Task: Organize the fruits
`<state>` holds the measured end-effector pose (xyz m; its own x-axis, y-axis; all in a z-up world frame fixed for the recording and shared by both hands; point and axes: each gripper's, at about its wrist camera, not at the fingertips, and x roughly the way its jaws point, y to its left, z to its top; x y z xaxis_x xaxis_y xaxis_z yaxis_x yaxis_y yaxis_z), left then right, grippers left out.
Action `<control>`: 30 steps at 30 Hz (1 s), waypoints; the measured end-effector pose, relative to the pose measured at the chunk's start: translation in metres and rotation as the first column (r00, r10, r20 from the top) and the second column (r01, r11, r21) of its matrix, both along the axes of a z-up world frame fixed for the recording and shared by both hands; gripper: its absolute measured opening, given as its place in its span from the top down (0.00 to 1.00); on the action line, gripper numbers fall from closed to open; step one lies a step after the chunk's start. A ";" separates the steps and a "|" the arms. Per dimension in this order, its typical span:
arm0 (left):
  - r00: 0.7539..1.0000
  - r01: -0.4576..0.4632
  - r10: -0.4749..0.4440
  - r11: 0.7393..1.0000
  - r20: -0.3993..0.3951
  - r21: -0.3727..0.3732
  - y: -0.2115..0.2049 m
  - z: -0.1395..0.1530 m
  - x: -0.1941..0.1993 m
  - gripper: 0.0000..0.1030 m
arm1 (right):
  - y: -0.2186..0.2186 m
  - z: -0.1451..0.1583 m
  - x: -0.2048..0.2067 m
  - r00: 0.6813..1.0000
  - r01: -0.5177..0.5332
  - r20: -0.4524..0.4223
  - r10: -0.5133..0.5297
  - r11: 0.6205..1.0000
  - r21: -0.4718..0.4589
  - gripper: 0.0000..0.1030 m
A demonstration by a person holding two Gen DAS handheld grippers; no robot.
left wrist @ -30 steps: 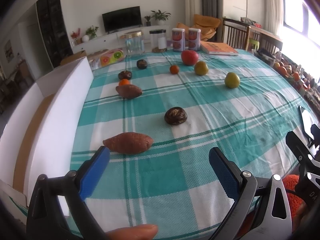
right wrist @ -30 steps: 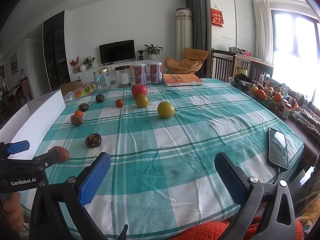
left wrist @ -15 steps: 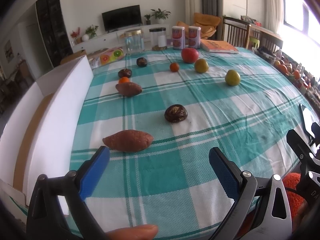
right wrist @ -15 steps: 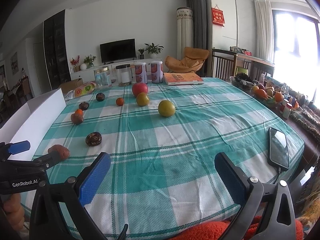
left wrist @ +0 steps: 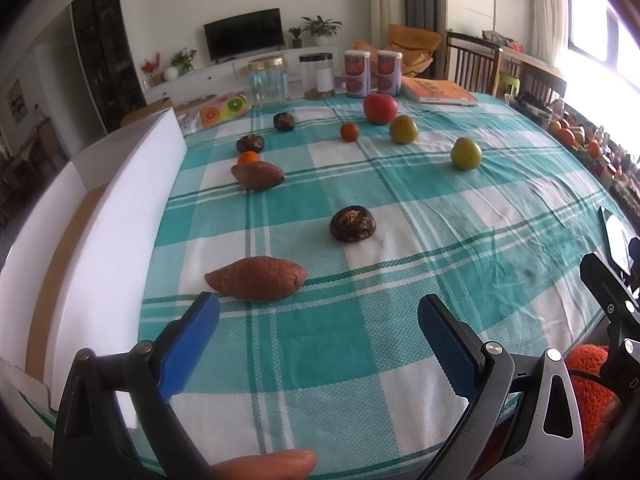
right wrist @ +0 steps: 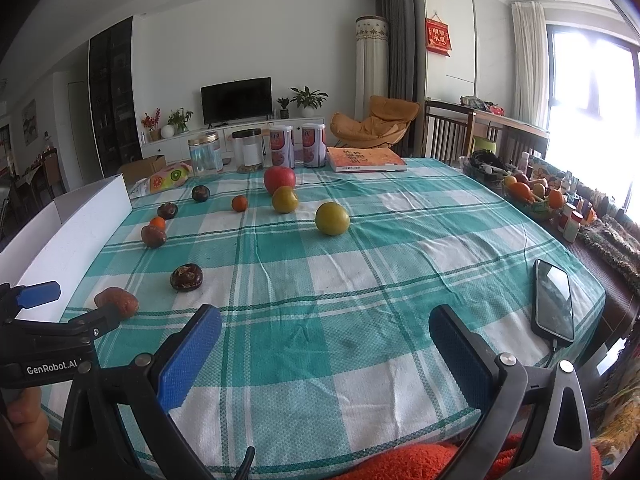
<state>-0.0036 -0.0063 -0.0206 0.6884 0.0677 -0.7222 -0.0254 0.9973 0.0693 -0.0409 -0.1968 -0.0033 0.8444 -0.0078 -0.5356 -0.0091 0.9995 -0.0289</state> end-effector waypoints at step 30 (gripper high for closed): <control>0.977 0.087 -0.098 0.994 -0.190 -0.064 0.044 -0.082 -0.008 0.00 | -0.016 -0.024 0.015 0.987 0.010 -0.162 0.020 0.983 0.182 0.00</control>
<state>-0.0112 0.0380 -0.1024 0.5379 -0.0332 -0.8424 0.0754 0.9971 0.0088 -0.0254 -0.2126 -0.0273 0.7460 0.1064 -0.6574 -0.0039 0.9878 0.1555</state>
